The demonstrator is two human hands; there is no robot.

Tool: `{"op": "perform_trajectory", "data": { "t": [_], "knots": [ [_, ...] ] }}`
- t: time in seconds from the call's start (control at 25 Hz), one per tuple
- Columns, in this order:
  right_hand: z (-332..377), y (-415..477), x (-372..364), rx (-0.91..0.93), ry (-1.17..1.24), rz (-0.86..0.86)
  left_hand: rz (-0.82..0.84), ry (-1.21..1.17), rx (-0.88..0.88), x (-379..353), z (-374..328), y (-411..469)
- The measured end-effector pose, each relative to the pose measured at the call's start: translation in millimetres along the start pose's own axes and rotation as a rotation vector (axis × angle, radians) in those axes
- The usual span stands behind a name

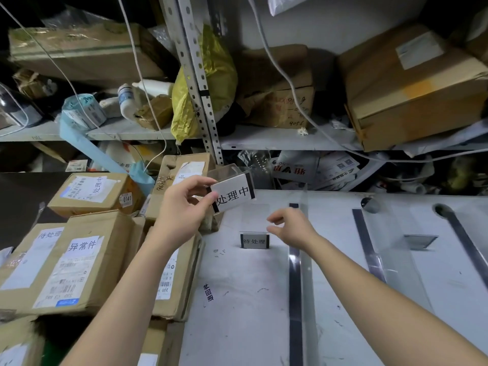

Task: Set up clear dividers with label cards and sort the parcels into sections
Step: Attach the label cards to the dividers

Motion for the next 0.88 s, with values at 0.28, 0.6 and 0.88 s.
{"op": "perform_trajectory", "data": {
  "t": [0.28,0.6,0.88],
  "knots": [
    [-39.7,-92.5,149.4,-0.024,0.126,-0.241,0.135,0.017,-0.138,-72.5,-68.9,-20.3],
    [-158.9,-211.3,240.0,-0.201,-0.097,-0.237,0.412,0.130,-0.243,-250.9,-133.2,-81.2],
    [-232.0,-256.7,249.9,-0.247,-0.300,-0.229,0.590,0.379,-0.217,-358.9,-81.7,-116.7]
  ]
}}
Point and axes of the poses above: each hand's wrist, its own y-axis towards the middle knuckle, its own x-axis out of the back of the hand, z = x × y, the point moved 6 cm from there along y, towards the middle knuckle, and after that the axes turned 12 degrees about -z, right-handed, at the moved point
